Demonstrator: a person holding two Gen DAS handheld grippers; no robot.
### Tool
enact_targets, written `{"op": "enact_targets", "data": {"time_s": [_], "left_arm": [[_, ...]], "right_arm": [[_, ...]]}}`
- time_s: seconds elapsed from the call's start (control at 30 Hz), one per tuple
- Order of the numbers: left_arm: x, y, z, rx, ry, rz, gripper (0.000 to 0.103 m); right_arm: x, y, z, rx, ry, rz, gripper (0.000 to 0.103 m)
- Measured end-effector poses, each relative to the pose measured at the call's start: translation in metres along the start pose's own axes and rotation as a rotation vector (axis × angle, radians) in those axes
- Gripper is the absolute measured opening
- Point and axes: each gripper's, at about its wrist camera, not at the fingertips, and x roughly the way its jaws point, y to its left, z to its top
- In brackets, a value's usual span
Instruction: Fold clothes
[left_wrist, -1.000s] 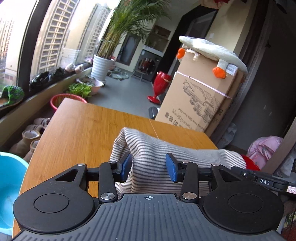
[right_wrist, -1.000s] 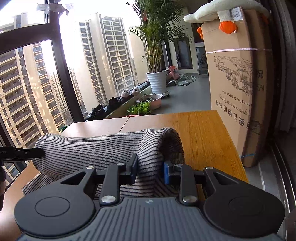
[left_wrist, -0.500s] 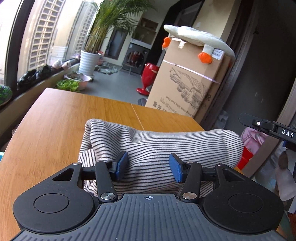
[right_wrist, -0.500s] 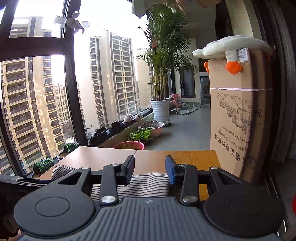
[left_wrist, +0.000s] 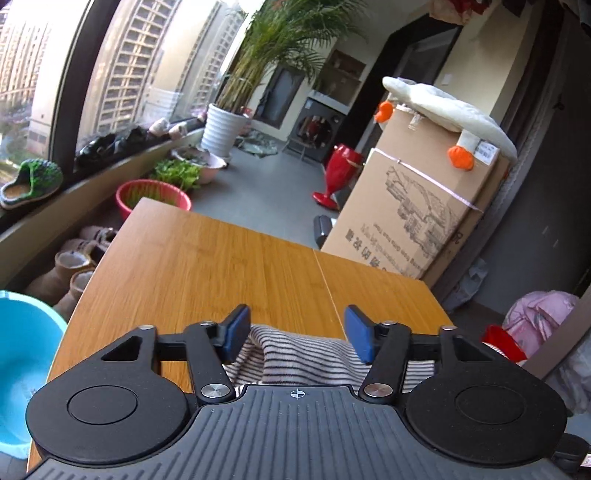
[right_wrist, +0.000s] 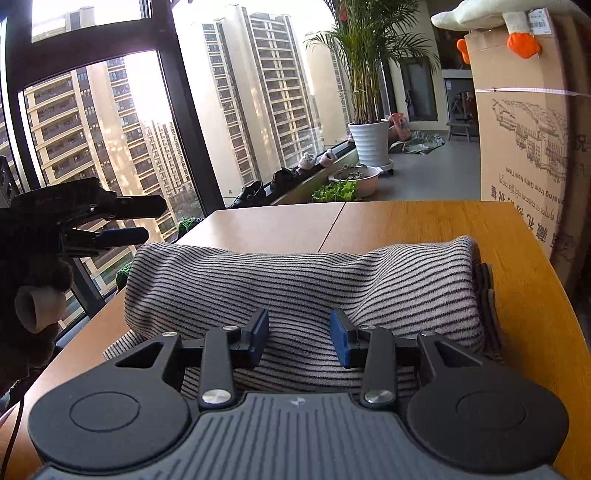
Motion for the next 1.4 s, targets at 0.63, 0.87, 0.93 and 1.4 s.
{"op": "enact_targets", "data": {"time_s": [0.63, 0.87, 0.93, 1.4], "left_arm": [[0.008, 0.008, -0.027, -0.13, 0.104, -0.111, 0.05], [0.008, -0.004, -0.033, -0.045, 0.061, -0.083, 0.029], [0.008, -0.007, -0.035, -0.02, 0.049, -0.075, 0.03], [-0.038, -0.054, -0.026, 0.115, -0.158, -0.056, 0.061]], "right_arm": [[0.017, -0.05, 0.033, 0.096, -0.013, -0.139, 0.023], [0.003, -0.04, 0.067, 0.051, -0.173, -0.105, 0.017], [-0.007, -0.052, 0.053, 0.079, -0.172, -0.113, 0.017], [0.021, -0.087, 0.015, 0.135, -0.105, -0.164, 0.028]]}}
